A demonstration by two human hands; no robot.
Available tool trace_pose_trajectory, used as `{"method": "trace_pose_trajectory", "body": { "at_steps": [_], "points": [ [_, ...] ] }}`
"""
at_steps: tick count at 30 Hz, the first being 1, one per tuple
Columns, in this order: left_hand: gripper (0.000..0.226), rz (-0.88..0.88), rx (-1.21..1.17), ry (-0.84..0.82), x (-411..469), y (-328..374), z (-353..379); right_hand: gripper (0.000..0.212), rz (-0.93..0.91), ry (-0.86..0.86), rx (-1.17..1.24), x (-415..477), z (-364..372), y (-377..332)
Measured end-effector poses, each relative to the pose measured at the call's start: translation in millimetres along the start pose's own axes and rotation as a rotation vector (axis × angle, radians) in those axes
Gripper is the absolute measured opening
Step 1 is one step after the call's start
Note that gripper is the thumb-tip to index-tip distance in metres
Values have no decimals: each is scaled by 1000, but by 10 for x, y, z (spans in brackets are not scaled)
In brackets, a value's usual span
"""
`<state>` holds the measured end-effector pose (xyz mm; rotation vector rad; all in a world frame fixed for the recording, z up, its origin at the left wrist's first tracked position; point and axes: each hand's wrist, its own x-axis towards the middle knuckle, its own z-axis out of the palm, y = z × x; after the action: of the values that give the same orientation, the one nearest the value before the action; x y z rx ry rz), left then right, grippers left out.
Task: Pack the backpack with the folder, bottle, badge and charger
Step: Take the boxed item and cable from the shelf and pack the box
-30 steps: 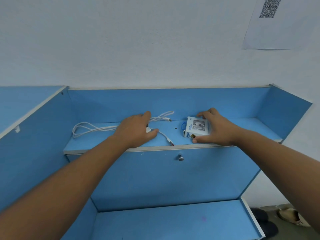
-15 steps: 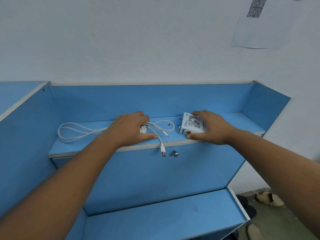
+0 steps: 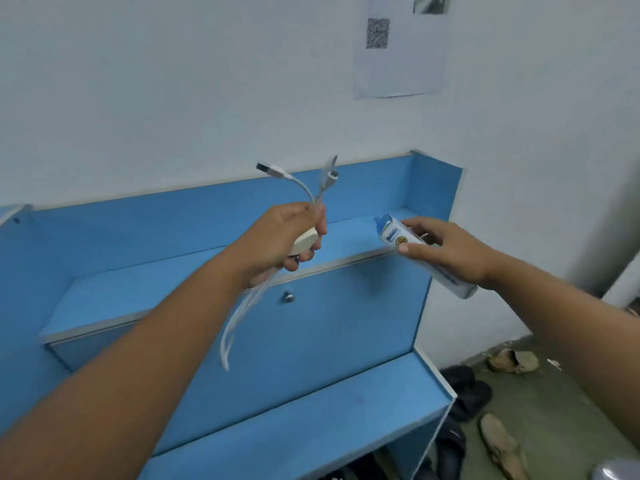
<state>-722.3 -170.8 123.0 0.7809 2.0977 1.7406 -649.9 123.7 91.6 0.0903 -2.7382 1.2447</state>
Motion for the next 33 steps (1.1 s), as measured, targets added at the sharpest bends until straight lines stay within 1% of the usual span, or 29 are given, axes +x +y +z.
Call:
{"method": "trace_pose_trajectory", "body": {
  "at_steps": [1, 2, 3, 4, 6, 8, 10, 12, 18, 19, 21, 23, 24, 25, 27, 30, 33],
  "points": [
    [37, -33, -111, -44, 37, 68, 193, 68, 12, 7, 98, -178, -133, 78],
    [39, -67, -219, -87, 89, 116, 398, 79, 38, 9, 211, -365, -269, 147],
    [40, -101, -310, -132, 144, 165, 633, 89, 85, 0, 338, -565, -419, 213],
    [40, -137, -386, -171, 197, 188, 848, 94, 142, -11, 468, -745, -546, 256],
    [41, -196, -480, -254, 298, 221, 1322, 92, 207, 40, 684, -1101, -797, 359],
    [42, -247, -530, -343, 391, 262, 1868, 80, 188, 163, 837, -1475, -1068, 491],
    [42, -286, -576, -416, 456, 282, 2307, 69, 197, 278, 952, -1793, -1259, 602],
    [42, -298, -607, -517, 503, 348, 2806, 71, 220, 376, 1017, -2197, -1482, 717],
    [38, -315, -593, -803, 415, 660, 4254, 75, 239, 610, 1039, -3533, -1925, 1005],
    [36, -308, -574, -828, 387, 693, 4429, 73, 273, 637, 996, -3683, -1953, 1010],
    [32, -277, -463, -905, 272, 793, 4921, 67, 377, 721, 847, -4096, -2034, 1038],
    [32, -230, -339, -979, 144, 855, 5413, 66, 485, 794, 736, -4488, -2066, 1054],
    [32, -218, -314, -1015, 90, 867, 5616, 67, 523, 831, 702, -4647, -2063, 1048],
    [33, -219, -316, -1072, 24, 891, 5837, 65, 553, 895, 688, -4822, -2060, 1015],
    [32, -235, -362, -1219, -125, 952, 6249, 54, 592, 1081, 678, -5157, -2054, 933],
    [30, -260, -448, -1414, -375, 1050, 6691, 49, 596, 1342, 635, -5570, -1969, 777],
    [31, -260, -442, -1611, -691, 1168, 7030, 44, 622, 1543, 567, -5938, -1775, 549]
  ]
}}
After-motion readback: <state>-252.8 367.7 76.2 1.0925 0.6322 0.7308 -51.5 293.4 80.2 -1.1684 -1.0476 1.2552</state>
